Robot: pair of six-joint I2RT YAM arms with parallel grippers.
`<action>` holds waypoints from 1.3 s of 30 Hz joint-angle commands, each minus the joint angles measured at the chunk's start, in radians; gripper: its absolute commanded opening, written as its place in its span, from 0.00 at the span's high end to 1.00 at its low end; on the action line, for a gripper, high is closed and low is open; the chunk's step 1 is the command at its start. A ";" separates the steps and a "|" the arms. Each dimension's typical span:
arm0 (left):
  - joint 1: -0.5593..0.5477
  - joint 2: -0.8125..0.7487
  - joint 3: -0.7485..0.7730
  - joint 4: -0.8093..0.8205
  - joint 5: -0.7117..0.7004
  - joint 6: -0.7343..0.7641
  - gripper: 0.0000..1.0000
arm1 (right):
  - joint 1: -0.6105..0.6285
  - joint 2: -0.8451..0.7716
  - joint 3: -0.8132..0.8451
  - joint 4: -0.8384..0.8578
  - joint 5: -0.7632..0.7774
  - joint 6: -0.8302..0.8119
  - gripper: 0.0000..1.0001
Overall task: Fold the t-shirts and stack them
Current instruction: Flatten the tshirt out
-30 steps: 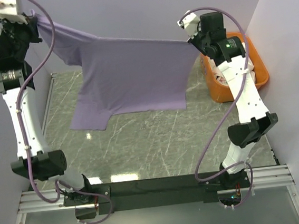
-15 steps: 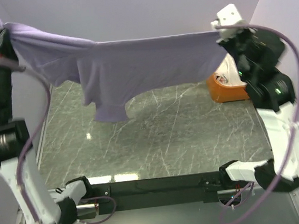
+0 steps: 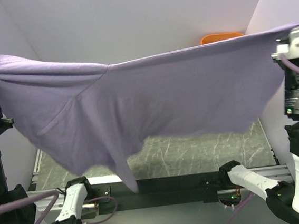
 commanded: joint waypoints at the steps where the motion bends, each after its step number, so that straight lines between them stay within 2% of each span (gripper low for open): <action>1: 0.008 0.032 -0.075 -0.117 -0.102 0.021 0.99 | -0.001 0.039 -0.100 0.077 0.030 -0.091 1.00; 5: 0.009 -0.023 -0.350 -0.099 -0.063 0.050 0.99 | 0.000 0.108 -0.256 0.105 -0.030 -0.083 1.00; 6: 0.009 -0.035 -0.476 -0.087 -0.054 0.054 0.99 | 0.000 0.122 -0.287 0.117 -0.041 -0.079 1.00; 7: 0.009 -0.058 -0.541 -0.056 -0.047 0.054 0.99 | 0.000 0.139 -0.347 0.131 -0.048 -0.080 1.00; 12: 0.009 -0.071 -0.934 0.053 -0.014 0.141 0.99 | 0.040 0.316 -0.453 0.167 -0.090 -0.054 1.00; 15: 0.009 0.000 -1.081 0.151 -0.020 0.193 0.99 | 0.074 0.459 -0.508 0.192 -0.107 -0.040 1.00; 18: 0.009 0.142 -1.158 0.255 -0.020 0.231 0.99 | 0.095 0.628 -0.532 0.232 -0.125 -0.034 1.00; 19: 0.009 0.237 -1.162 0.277 -0.020 0.239 0.99 | 0.098 0.675 -0.516 0.240 -0.116 -0.039 1.00; 23: 0.009 0.510 -1.090 0.297 -0.063 0.238 0.99 | 0.097 0.962 -0.398 0.290 -0.084 -0.066 1.00; 29: 0.018 0.836 -0.868 0.272 -0.047 0.221 0.99 | 0.078 1.255 -0.096 0.289 -0.032 -0.095 1.00; 35: 0.017 1.191 -0.466 0.171 -0.040 0.170 0.99 | 0.031 1.505 0.223 0.295 0.028 -0.152 1.00; 36: 0.017 1.239 -0.339 0.148 -0.040 0.164 0.99 | 0.028 1.534 0.261 0.299 0.037 -0.172 1.00; 38: 0.017 1.375 -0.216 0.105 -0.031 0.146 0.99 | 0.019 1.606 0.352 0.328 0.042 -0.190 1.00; 39: 0.014 1.420 -0.092 0.088 -0.031 0.140 0.99 | 0.014 1.627 0.369 0.357 0.057 -0.218 1.00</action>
